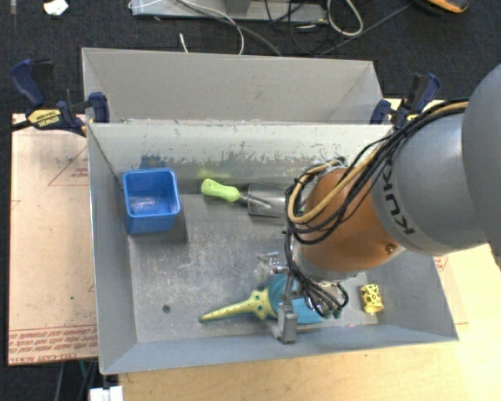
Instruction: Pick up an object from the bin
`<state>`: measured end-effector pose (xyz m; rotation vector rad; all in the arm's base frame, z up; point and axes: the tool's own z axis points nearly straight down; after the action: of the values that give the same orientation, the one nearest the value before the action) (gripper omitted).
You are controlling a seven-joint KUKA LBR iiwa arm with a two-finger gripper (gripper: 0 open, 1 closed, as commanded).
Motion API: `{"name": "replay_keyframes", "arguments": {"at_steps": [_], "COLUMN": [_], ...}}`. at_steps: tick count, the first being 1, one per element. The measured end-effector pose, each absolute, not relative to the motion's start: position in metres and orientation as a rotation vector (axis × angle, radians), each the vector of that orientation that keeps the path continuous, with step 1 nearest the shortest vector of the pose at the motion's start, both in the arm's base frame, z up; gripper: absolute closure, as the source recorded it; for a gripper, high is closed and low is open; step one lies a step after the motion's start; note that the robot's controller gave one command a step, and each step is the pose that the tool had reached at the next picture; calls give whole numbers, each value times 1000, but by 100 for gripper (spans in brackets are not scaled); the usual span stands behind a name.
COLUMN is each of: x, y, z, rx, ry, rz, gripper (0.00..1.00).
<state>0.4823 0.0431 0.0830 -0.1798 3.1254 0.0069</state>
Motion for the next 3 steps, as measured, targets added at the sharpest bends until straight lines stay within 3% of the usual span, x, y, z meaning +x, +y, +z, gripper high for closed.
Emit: {"name": "replay_keyframes", "arguments": {"at_steps": [1, 2, 3], "x": [486, 486, 518], "y": [35, 35, 19], "z": [69, 69, 70], "rx": [-182, -182, -198], "ry": [3132, 3132, 3128], "rz": [7, 7, 8], "gripper": [100, 100, 100]}}
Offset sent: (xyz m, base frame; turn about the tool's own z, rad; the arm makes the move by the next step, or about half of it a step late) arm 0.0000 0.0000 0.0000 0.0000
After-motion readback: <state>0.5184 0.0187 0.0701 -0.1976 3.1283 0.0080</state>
